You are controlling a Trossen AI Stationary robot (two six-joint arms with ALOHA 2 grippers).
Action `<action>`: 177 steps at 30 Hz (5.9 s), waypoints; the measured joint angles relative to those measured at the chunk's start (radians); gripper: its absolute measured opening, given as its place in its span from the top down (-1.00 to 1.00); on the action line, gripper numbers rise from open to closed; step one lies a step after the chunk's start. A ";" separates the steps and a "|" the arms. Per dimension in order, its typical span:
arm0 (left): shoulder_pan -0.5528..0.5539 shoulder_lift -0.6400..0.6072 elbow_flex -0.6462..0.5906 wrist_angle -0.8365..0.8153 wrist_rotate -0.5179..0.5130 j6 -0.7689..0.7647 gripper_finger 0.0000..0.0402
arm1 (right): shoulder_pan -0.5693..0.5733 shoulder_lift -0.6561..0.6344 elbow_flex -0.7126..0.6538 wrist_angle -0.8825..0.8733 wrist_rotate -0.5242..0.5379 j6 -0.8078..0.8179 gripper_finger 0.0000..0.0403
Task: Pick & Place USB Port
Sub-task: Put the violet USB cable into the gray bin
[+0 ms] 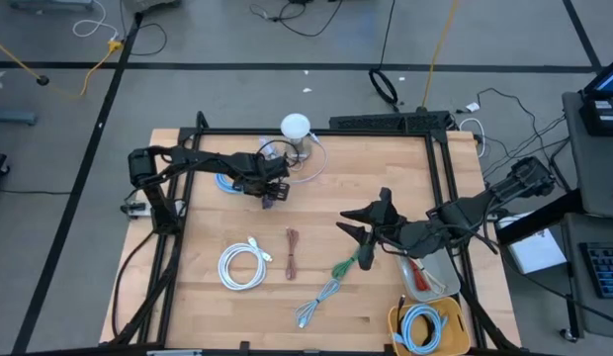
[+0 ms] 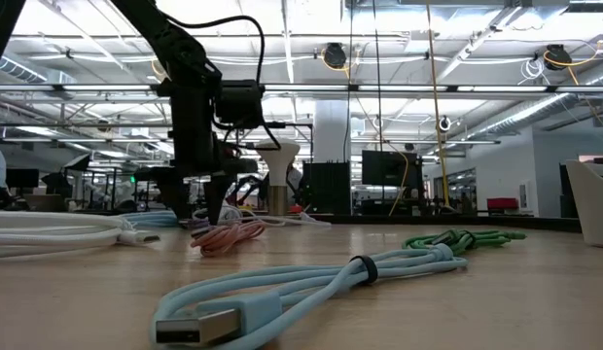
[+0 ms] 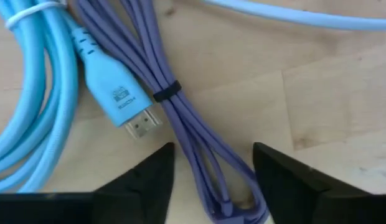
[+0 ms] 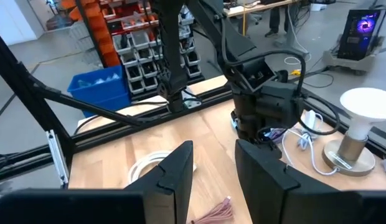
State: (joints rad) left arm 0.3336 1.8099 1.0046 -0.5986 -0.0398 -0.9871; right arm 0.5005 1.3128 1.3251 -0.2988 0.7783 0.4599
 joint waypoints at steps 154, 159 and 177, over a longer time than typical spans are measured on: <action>-0.791 0.058 0.936 0.177 -0.597 0.418 0.93 | 0.024 -0.042 -0.365 1.018 -0.251 0.033 0.72; -0.794 0.058 0.936 0.176 -0.594 0.417 0.89 | 0.023 -0.042 -0.365 1.008 -0.252 0.037 0.92; -0.821 -0.116 0.937 -0.780 -0.737 -0.049 0.08 | 0.246 -0.189 -0.364 -0.012 0.013 0.872 0.93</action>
State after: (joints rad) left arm -0.4873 1.6941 1.9411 -1.3783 -0.7765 -1.0360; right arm 0.7464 1.1240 0.9614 -0.3103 0.7911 1.3323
